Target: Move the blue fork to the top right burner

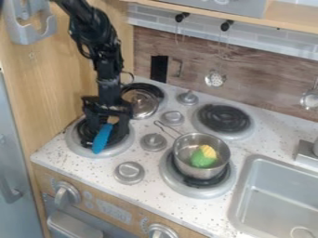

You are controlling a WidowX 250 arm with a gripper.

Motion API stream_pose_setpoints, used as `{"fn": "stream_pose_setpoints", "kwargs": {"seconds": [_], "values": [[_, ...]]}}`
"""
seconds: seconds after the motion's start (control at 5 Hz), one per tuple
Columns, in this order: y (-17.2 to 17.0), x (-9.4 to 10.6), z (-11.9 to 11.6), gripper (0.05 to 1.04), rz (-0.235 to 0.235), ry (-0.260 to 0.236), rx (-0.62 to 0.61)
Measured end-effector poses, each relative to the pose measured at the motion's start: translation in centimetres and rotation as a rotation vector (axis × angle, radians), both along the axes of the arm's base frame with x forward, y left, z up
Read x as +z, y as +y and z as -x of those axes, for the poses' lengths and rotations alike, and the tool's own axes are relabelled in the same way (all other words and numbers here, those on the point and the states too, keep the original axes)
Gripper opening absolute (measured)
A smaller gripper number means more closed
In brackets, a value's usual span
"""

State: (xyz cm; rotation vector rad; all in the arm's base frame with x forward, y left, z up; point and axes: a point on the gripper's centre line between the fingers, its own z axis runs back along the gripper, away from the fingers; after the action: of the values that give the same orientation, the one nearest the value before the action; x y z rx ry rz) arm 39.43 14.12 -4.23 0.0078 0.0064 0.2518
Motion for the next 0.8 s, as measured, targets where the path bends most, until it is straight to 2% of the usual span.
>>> {"fn": "stream_pose_setpoints", "kwargs": {"seconds": [0.4, 0.6, 0.8], "values": [[-0.3, -0.4, -0.2, 0.389, -0.002, 0.012, 0.014], [-0.9, -0.1, -0.3, 0.324, -0.036, 0.011, -0.017], [-1.5, 1.2, -0.1, 0.323, -0.059, 0.02, -0.042]]}}
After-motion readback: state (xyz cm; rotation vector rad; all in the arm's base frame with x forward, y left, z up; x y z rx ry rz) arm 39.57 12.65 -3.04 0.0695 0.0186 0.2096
